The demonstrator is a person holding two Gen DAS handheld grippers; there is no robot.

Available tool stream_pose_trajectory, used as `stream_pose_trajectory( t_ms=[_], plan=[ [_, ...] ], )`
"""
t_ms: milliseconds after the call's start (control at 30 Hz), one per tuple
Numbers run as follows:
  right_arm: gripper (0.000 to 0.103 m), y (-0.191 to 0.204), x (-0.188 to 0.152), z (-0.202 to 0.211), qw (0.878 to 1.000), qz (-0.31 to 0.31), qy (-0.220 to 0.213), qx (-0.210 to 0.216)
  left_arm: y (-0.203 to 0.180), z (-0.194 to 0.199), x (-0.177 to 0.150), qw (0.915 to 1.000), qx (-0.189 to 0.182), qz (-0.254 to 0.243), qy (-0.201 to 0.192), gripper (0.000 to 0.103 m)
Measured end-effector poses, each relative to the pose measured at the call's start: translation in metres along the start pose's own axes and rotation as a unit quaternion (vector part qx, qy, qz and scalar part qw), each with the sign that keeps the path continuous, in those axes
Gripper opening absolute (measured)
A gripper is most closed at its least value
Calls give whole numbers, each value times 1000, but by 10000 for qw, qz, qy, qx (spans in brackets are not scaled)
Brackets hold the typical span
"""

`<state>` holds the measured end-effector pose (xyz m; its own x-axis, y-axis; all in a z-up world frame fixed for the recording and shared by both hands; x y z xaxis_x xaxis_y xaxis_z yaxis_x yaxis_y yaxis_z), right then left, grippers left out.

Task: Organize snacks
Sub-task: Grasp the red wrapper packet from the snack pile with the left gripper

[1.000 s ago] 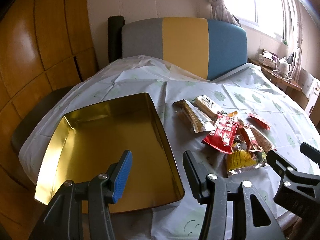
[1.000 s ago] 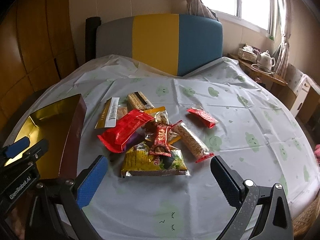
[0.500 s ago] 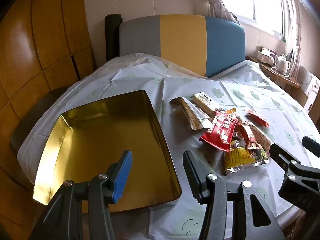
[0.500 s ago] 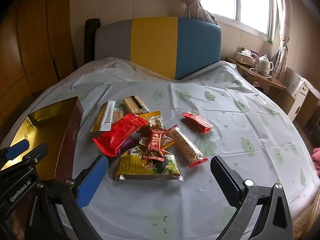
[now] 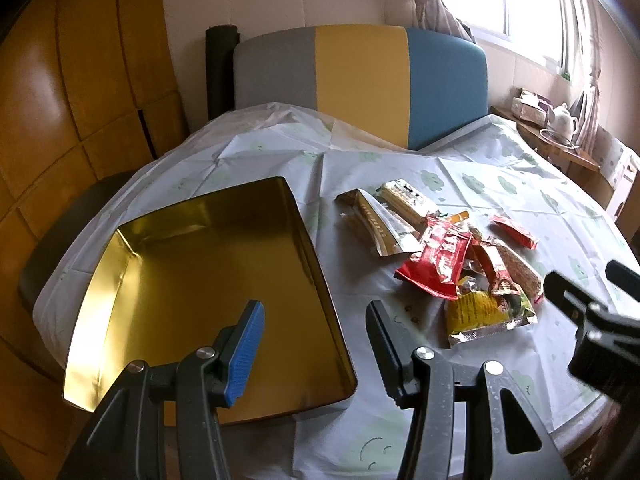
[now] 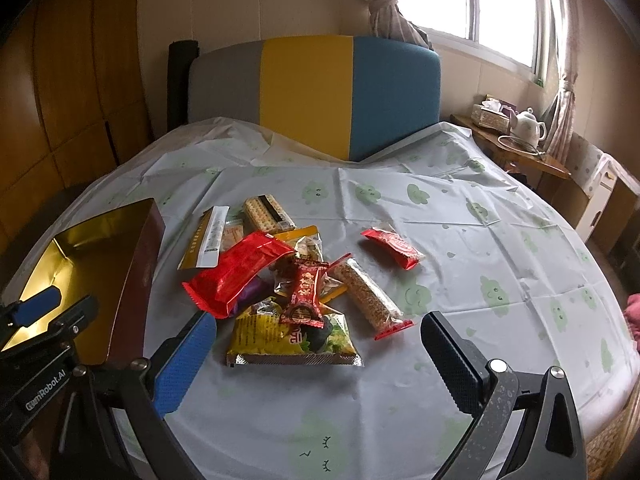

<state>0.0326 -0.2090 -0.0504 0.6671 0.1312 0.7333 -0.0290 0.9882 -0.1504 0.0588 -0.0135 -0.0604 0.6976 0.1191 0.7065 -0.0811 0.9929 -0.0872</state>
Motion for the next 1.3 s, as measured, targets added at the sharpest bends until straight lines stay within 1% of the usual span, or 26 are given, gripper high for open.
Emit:
stream_pose_trajectory(
  t_ms=[133, 233, 267, 333, 367, 433, 467, 533, 600, 633, 667, 733, 800, 833, 900, 967, 1000, 1033, 1067, 1167, 1200, 1267, 1300],
  plan=[
    [103, -9, 8, 2, 10000, -30, -85, 11, -2, -2, -1, 10000, -22, 1, 59, 54],
    [103, -20, 14, 2, 9999, -73, -115, -21, -4, -4, -3, 9998, -117, -6, 144, 54],
    [103, -23, 16, 2, 9999, -89, -128, -12, -6, -6, -4, 9995, -224, -6, 214, 54],
    [103, -31, 22, 1, 9998, -107, -137, 83, -11, -7, -7, 9977, -571, 20, 368, 54],
    [103, -34, 24, 0, 9998, -111, -139, 127, -15, -7, -9, 9951, -861, 71, 486, 54],
    [103, -44, 33, -4, 9993, -90, -156, 335, -22, -8, -12, 9907, -1183, 134, 664, 58],
    [103, -49, 37, -6, 9989, -66, -150, 446, -25, -11, -15, 9884, -1275, 150, 809, 58],
    [103, -61, 45, -20, 9979, 99, 16, 647, -32, -14, -19, 9857, -1371, 130, 975, 58],
    [103, -74, 46, -36, 9967, 193, 262, 740, -35, -19, -20, 9846, -1372, 6, 1084, 58],
    [103, -83, 45, -46, 9962, 166, 373, 776, -37, -20, -19, 9837, -1402, -23, 1128, 58],
    [103, -90, 43, -53, 9959, 121, 440, 784, -38, -23, -17, 9808, -1507, 5, 1238, 58],
    [103, -109, 37, -70, 9957, -4, 572, 733, -40, -28, -12, 9792, -1520, -14, 1346, 58],
    [103, -124, 31, -80, 9958, -155, 624, 648, -42, -33, -2, 9803, -1431, -197, 1350, 57],
    [103, -131, 26, -85, 9954, -313, 651, 636, -49, -37, 3, 9793, -1417, -394, 1392, 54],
    [103, -140, 19, -94, 9919, -595, 898, 677, -59, -41, 9, 9773, -1429, -701, 1397, 47],
    [103, -143, 23, -93, 9912, -716, 809, 764, -79, -47, 15, 9708, -1595, -1071, 1436, 47],
    [103, -142, 25, -92, 9918, -680, 780, 751, -89, -51, 17, 9673, -1626, -1272, 1476, 47],
    [103, -141, 25, -92, 9920, -652, 784, 749, -95, -55, 18, 9659, -1611, -1390, 1478, 47],
    [103, -140, 25, -92, 9916, -659, 798, 771, -105, -62, 19, 9621, -1597, -1623, 1503, 47],
    [103, -138, 25, -91, 9904, -689, 815, 881, -124, -78, 16, 9519, -1571, -2047, 1651, 51],
    [103, -138, 25, -91, 9903, -701, 817, 875, -130, -84, 15, 9480, -1538, -2213, 1695, 55],
    [103, -141, 25, -92, 9886, -821, 838, 939, -138, -97, 17, 9430, -1430, -2446, 1742, 60],
    [103, -142, 25, -93, 9879, -872, 854, 961, -141, -98, 16, 9397, -1449, -2517, 1804, 65]
  ],
)
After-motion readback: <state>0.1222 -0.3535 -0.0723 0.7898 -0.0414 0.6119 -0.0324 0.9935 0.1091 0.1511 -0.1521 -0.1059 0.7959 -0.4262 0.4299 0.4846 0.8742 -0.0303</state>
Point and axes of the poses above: each gripper's, at about its wrist camera, not at the fingertips, and z roughly against the way its jaws point, y to its left, x to its top, the point moved 8 cm from there along -z, roughly the way its jaws point, and after that the axes turned 12 degrees about z, right-handed, at the moved point
